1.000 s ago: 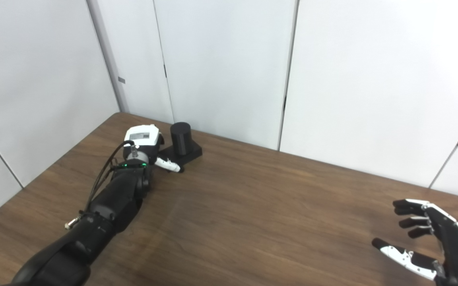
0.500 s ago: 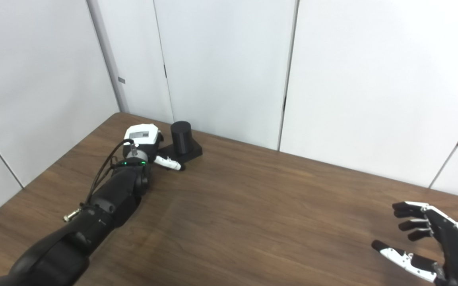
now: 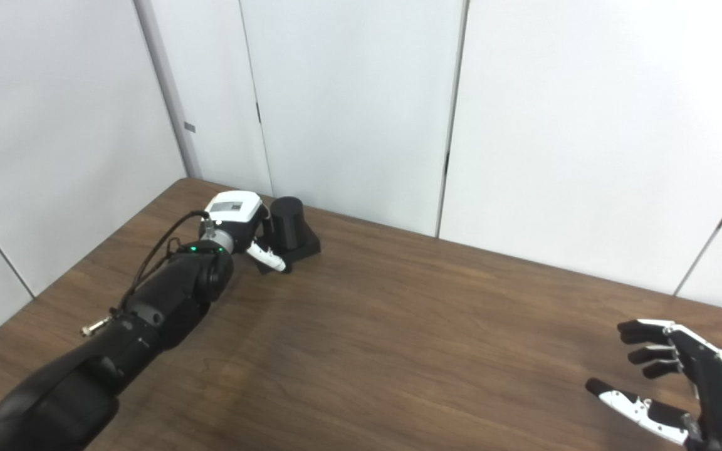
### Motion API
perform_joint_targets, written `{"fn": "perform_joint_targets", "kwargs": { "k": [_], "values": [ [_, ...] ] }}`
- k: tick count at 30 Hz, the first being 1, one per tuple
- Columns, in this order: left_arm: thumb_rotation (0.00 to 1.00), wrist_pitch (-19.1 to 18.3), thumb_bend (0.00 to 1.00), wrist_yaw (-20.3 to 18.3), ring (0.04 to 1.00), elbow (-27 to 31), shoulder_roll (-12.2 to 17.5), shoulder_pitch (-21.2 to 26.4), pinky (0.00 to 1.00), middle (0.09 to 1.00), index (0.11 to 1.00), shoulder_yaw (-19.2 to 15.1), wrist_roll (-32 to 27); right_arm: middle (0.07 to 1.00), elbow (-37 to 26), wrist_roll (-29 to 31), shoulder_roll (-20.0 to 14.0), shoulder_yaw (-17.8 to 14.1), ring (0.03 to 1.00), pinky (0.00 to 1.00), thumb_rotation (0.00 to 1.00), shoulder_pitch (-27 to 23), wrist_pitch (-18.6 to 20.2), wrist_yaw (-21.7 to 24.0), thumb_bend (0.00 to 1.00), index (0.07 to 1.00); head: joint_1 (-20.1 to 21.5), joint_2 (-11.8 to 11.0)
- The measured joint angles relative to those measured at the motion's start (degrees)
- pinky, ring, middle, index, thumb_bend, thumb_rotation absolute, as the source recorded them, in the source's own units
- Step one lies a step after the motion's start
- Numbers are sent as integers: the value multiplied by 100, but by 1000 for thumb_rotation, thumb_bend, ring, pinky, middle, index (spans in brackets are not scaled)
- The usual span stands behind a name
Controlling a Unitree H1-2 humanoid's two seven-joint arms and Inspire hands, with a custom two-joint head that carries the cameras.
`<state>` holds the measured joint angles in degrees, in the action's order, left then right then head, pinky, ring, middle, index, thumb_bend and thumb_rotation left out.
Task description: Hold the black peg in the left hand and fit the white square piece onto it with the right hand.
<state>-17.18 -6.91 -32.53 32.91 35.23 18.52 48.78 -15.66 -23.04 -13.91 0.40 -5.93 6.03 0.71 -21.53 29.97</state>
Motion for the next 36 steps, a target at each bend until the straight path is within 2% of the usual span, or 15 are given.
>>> {"fn": "perform_joint_targets", "kwargs": {
  "k": [4, 8, 12, 21, 26, 32, 36],
  "values": [
    [64, 96, 524, 0, 980, 116, 36, -56, 949, 881, 484, 57, -50, 627, 0, -3, 0, 2, 558, 479, 0, -1, 6, 1, 586, 617, 35, 44],
    [63, 509, 524, 26, 976, 202, 119, -124, 965, 861, 482, 96, -206, 625, 3, -2, 0, 2, 558, 486, 0, -2, 5, 0, 582, 615, 62, 53],
    [61, 1062, 524, 220, 976, 398, 99, -323, 953, 866, 482, 81, -464, 628, 16, -2, 4, 3, 559, 492, 0, -9, 5, 0, 588, 618, 88, 61],
    [65, 2503, 524, 361, 972, 659, 17, -581, 910, 890, 485, 188, -909, 646, 44, -18, 47, 4, 581, 518, 0, -16, 5, -3, 582, 633, 299, 132],
    [66, 2740, 523, 348, 982, 869, -67, -696, 930, 907, 487, 237, -925, 664, 91, -8, 48, 10, 617, 548, 0, -38, 14, 11, 569, 648, 624, 211],
    [69, 3092, 523, 176, 984, 1179, -202, -833, 935, 914, 488, 366, -1100, 648, 267, -52, 39, 35, 597, 526, 0, -54, -2, 7, 588, 642, 1028, 316],
    [72, 3283, 523, 93, 978, 1413, -392, -889, 926, 915, 489, 544, -1129, 636, 548, -104, 9, 39, 584, 527, 0, -88, -185, -45, 596, 638, 1282, 395]
  ]
}}
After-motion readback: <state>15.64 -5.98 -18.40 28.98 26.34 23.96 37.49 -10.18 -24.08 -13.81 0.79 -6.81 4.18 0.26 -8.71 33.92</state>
